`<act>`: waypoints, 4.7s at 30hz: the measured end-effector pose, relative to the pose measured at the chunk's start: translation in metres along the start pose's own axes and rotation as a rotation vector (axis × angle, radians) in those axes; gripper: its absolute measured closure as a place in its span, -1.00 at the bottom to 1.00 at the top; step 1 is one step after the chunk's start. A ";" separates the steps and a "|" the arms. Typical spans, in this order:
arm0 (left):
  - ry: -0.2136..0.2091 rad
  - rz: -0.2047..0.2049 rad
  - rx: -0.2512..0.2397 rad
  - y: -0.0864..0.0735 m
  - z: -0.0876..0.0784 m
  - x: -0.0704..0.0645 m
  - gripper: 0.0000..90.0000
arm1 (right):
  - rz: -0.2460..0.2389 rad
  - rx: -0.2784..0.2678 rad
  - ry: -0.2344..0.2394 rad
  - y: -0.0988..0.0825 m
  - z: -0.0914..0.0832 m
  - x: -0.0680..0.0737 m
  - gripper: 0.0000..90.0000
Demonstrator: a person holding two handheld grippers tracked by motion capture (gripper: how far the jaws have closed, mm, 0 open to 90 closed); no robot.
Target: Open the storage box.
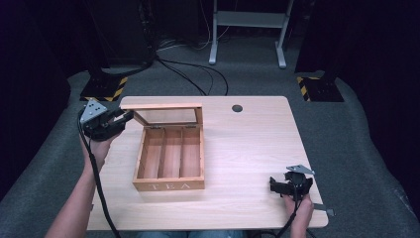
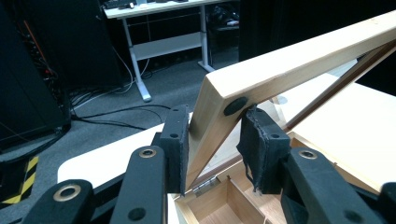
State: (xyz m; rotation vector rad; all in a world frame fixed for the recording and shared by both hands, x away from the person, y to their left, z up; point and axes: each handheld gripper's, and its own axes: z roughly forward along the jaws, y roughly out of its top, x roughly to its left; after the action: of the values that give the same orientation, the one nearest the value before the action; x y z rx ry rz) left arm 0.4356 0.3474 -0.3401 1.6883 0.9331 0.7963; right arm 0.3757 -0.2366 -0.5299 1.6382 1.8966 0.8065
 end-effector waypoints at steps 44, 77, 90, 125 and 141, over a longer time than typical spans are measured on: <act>-0.002 0.006 0.008 0.002 0.001 0.001 0.40 | 0.000 -0.001 0.000 0.000 0.000 0.000 -1.00; -0.003 0.009 0.010 0.001 0.000 0.000 0.40 | 0.000 -0.001 0.000 0.000 0.000 0.000 -1.00; -0.003 0.011 0.010 0.001 0.000 0.000 0.40 | 0.001 -0.004 0.000 0.000 0.000 0.000 -1.00; -0.002 0.024 -0.001 -0.007 -0.006 -0.005 0.40 | 0.001 -0.001 0.000 0.000 0.000 0.000 -1.00; 0.015 0.044 -0.021 -0.031 -0.023 -0.021 0.38 | -0.003 -0.006 0.000 0.000 0.000 0.000 -1.00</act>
State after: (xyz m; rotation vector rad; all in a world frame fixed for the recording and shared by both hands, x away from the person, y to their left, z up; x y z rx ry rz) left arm 0.3997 0.3450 -0.3650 1.6920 0.8979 0.8462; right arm 0.3759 -0.2368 -0.5302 1.6316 1.8949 0.8099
